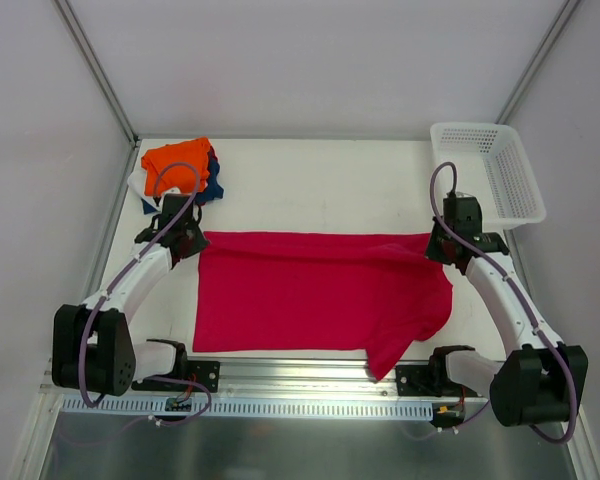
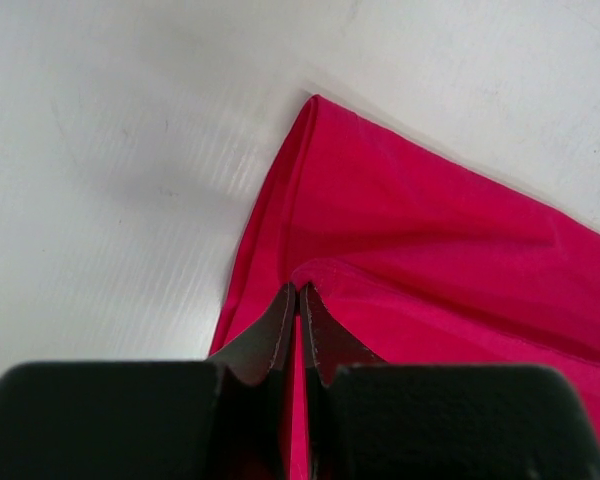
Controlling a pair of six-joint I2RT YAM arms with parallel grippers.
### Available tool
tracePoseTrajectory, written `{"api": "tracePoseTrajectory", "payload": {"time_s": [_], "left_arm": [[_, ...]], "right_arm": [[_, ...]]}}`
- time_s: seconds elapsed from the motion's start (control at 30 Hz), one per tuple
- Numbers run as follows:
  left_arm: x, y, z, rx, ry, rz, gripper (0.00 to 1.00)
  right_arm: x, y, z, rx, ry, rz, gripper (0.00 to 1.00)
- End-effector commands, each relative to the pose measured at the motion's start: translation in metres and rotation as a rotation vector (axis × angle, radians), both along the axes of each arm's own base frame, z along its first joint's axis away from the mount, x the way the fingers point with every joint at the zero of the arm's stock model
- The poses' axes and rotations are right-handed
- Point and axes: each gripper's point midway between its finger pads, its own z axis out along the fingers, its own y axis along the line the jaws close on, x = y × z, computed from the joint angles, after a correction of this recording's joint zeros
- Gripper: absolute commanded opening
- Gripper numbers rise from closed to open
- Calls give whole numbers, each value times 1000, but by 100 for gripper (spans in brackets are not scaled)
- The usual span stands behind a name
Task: Fold and stack the t-shirts
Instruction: Fold the tshirt
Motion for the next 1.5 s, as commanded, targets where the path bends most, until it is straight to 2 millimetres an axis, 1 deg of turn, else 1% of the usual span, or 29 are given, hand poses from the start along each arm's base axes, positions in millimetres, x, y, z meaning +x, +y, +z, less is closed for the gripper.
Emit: {"api": "tracePoseTrajectory", "payload": {"time_s": [0.0, 0.43, 0.77, 0.93, 0.97, 1.0, 1.03, 1.07, 1.1, 1.13, 1.2, 1.33, 1.4, 1.47], "left_arm": [[-8, 2, 4, -15, -9, 20, 0], [-25, 2, 1, -27, -6, 16, 0], [-33, 1, 2, -34, -12, 10, 0], [-35, -1, 0, -40, -3, 0, 0], [-35, -2, 0, -42, -2, -7, 23], [-35, -2, 0, -43, 1, -6, 48], [-36, -2, 0, -42, 1, -5, 58], [-36, -1, 0, -41, 1, -6, 60], [-36, -1, 0, -40, -1, -5, 66], [-36, -1, 1, -37, -3, -4, 70], [-36, 0, 3, -33, -10, -3, 70], [-33, 1, 8, -29, -23, -3, 70], [-30, 1, 12, -28, -32, -1, 70], [-28, 1, 10, -23, -20, -4, 70]], "right_arm": [[-7, 0, 4, 0, -13, -13, 0], [-22, -3, -2, -7, -1, -16, 0], [-31, -4, -5, -13, 5, -17, 0], [-32, -4, -7, -12, 14, -15, 0], [-32, -4, -8, -13, 21, -17, 13], [-32, -4, -7, -11, 20, -20, 18], [-32, -3, -6, -10, 20, -19, 26], [-31, -4, -5, -12, 15, -23, 29], [-30, -4, -2, -12, 4, -22, 31], [-30, -5, -1, -18, 4, -26, 33], [-27, -6, 4, -19, -12, -29, 33], [-23, -4, 7, -20, -16, -21, 30], [-22, -4, 5, -22, -8, -16, 29], [-18, -2, 5, -18, -8, -14, 28]]}}
